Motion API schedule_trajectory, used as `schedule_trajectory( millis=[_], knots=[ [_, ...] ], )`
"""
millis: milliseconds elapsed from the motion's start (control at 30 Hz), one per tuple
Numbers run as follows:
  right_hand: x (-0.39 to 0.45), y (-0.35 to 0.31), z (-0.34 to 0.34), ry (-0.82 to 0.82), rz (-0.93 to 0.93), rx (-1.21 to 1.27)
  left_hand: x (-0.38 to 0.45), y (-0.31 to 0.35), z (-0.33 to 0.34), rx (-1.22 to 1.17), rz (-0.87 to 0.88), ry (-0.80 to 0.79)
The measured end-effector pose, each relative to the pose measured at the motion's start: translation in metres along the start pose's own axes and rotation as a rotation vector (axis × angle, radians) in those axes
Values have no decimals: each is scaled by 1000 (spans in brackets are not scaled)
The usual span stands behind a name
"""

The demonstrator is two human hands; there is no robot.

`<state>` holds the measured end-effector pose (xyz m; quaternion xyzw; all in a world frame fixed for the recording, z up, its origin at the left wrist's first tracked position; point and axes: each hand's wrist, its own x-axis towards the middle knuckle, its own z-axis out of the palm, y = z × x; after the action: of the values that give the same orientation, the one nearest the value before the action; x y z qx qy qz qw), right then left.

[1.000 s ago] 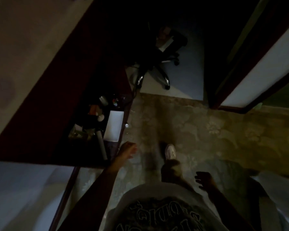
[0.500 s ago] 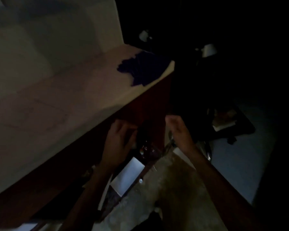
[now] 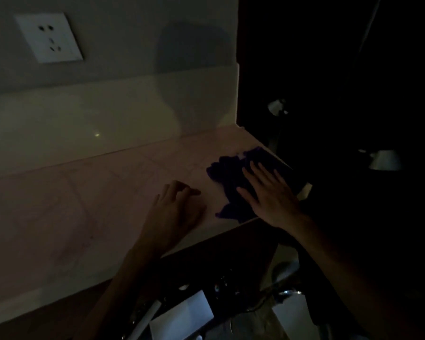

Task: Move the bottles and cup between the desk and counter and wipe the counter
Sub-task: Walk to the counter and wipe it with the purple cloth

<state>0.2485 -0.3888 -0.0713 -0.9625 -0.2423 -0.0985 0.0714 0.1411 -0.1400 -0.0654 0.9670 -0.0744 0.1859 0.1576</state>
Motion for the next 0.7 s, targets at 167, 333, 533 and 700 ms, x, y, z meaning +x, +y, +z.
schedule_trajectory(
  millis=[167, 333, 533, 700],
  knots=[
    [36, 5, -4, -92, -146, 65, 3, 3, 7, 137, -30, -28],
    [127, 7, 19, -177, -248, 89, 4, 11, 3, 177, -78, -44],
    [226, -12, 39, -184, -270, 71, 7, 18, -1, 279, -62, -52],
    [219, -18, 36, -240, -267, 74, 6, 23, -1, 324, -75, -13]
  ],
)
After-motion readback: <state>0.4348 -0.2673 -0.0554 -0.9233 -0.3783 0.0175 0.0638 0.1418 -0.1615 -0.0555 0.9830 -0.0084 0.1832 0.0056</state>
